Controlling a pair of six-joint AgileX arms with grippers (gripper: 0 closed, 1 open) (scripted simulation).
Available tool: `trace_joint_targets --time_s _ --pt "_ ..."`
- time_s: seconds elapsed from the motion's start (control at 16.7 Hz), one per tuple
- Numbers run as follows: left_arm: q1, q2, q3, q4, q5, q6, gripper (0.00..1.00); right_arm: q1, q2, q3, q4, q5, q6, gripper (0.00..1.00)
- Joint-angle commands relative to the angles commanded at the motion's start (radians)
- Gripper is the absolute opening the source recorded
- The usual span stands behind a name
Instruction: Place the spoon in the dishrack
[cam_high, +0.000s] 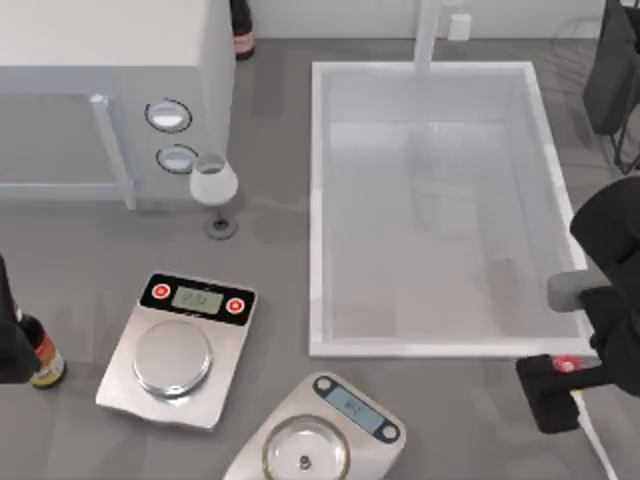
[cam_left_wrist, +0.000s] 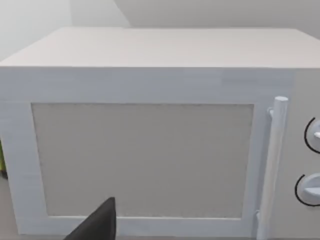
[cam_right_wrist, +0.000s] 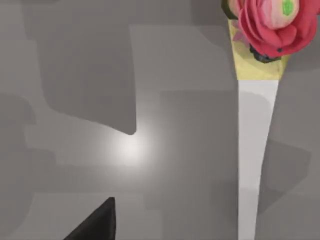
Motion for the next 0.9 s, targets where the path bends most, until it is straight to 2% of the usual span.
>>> trace_joint_targets --time_s 0.3,0.6,0.9 --pt "0.000 0.000 0.000 0.000 0.000 0.000 1.00 0.003 0.107 -0.116 0.222 0.000 0.005 1.00" --pt "0.000 0.000 0.000 0.000 0.000 0.000 1.00 0.004 0.118 -0.127 0.241 0.000 0.006 1.00" --pt "0.000 0.000 0.000 0.000 0.000 0.000 1.00 0.004 0.118 -0.127 0.241 0.000 0.006 0.62"
